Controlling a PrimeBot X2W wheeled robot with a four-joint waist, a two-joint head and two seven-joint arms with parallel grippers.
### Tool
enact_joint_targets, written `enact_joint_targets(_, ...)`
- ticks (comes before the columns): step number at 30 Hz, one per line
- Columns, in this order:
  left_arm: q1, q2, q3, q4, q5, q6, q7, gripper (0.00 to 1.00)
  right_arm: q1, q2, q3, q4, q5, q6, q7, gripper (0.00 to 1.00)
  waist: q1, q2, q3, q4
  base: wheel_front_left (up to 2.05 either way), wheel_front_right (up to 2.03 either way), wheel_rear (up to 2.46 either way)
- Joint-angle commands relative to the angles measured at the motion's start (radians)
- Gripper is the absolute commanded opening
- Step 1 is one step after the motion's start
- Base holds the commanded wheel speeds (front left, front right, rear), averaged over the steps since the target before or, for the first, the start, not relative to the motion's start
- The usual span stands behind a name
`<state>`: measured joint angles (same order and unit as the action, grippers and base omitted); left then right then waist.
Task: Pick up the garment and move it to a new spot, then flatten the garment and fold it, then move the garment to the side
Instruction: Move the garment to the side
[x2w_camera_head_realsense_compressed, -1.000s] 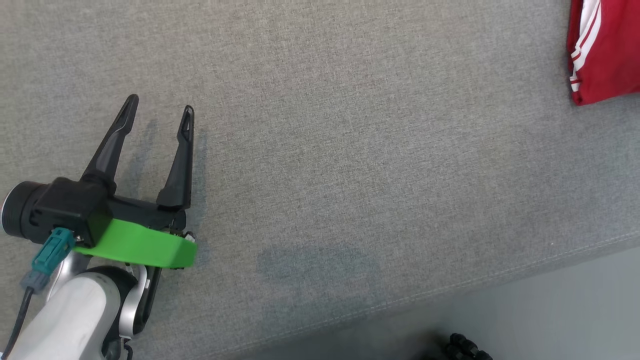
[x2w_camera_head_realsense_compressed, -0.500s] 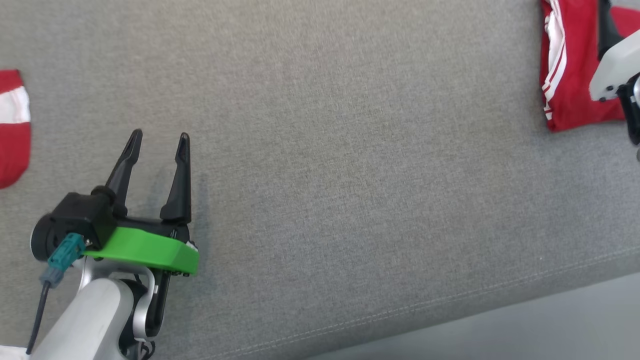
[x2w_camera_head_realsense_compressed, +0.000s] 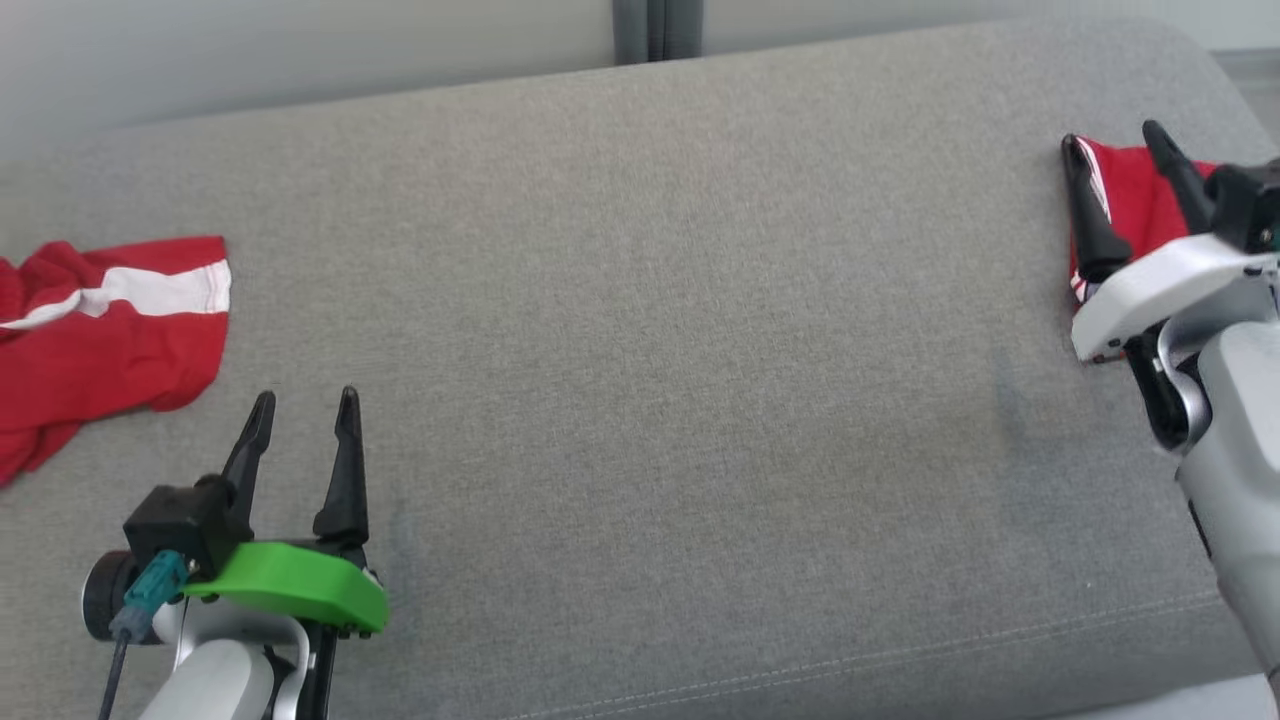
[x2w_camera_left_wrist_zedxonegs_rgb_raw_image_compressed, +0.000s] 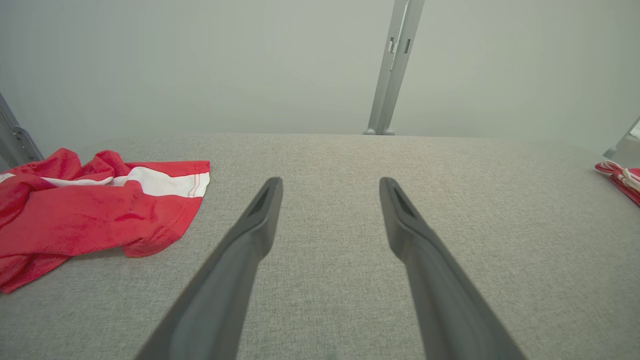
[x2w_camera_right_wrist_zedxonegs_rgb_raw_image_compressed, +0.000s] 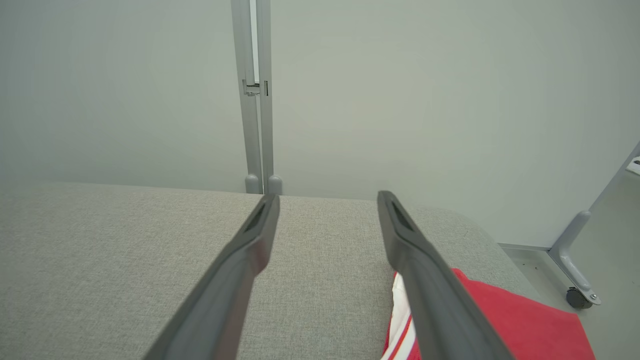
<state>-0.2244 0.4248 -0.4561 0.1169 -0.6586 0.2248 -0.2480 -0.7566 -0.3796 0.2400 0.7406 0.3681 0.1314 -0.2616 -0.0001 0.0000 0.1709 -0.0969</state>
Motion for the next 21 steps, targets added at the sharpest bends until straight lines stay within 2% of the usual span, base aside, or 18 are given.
enact_joint_targets(1, 0.027, 0.000, 0.004, 0.008, -0.002, 0.001, -0.008, 1.00, 0.054, 0.008, -0.020, -0.037, -0.002, -0.001, -0.003, 1.00, 0.0001, 0.0000, -0.086, 0.049, 0.00, 0.00, 0.00)
enact_joint_targets(3, 0.063, -0.003, 0.016, 0.019, -0.006, -0.003, -0.011, 1.00, 0.154, 0.040, -0.065, -0.125, -0.024, -0.001, -0.003, 1.00, 0.0001, 0.0000, -0.116, 0.061, 0.00, 0.00, 0.00)
enact_joint_targets(13, 0.169, -0.018, 0.066, 0.002, 0.024, 0.017, -0.018, 1.00, 0.442, 0.199, -0.206, -0.429, -0.136, -0.001, 0.063, 1.00, 0.0001, 0.0000, -0.167, 0.079, 0.00, 0.00, 0.00)
enact_joint_targets(17, 0.204, -0.044, 0.100, -0.016, 0.043, 0.010, -0.018, 1.00, 0.544, 0.270, -0.233, -0.544, -0.193, -0.001, 0.100, 1.00, 0.0001, 0.0000, -0.173, 0.081, 0.00, 0.00, 0.00)
enact_joint_targets(21, 0.224, -0.061, 0.126, -0.032, 0.062, 0.001, -0.018, 1.00, 0.603, 0.303, -0.240, -0.606, -0.216, -0.001, 0.120, 1.00, 0.0001, 0.0000, -0.176, 0.079, 0.00, 0.00, 0.00)
